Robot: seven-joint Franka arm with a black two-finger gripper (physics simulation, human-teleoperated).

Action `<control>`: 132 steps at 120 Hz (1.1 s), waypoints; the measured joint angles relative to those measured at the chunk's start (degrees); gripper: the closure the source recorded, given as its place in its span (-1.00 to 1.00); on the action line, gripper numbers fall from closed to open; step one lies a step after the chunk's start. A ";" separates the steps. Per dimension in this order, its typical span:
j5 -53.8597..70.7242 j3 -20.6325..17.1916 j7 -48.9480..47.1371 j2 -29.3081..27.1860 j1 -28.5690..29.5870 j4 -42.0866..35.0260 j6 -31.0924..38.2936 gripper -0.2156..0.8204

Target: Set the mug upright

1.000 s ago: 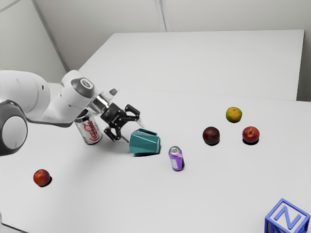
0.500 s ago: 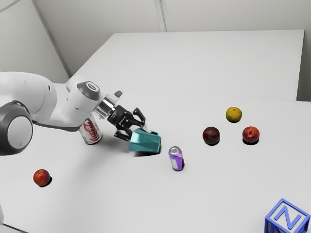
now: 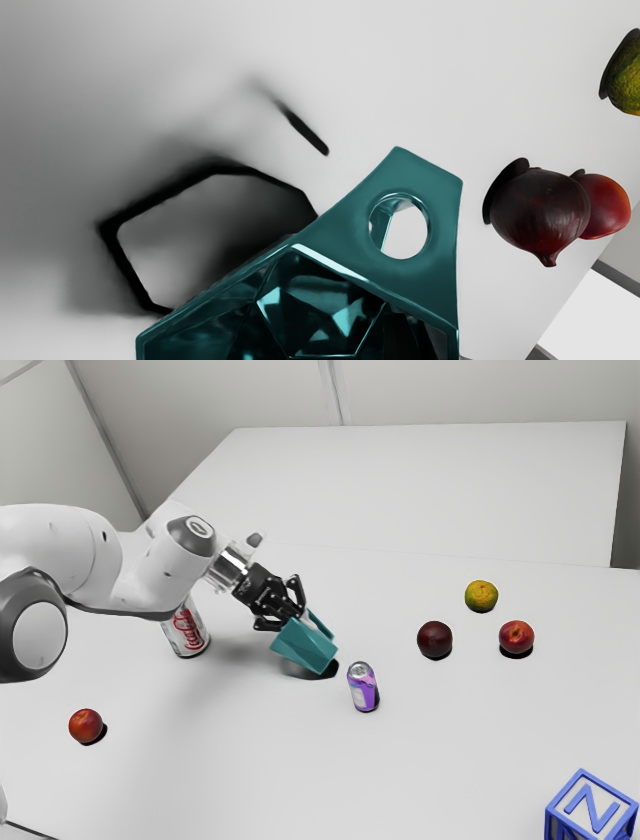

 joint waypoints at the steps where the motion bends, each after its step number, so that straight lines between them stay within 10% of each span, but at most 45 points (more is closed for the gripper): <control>1: 0.02 -0.02 -0.04 -0.02 -0.01 0.00 0.03 0.91; 132: 57.53 -5.47 -12.62 -15.93 -4.21 -14.40 16.21 0.93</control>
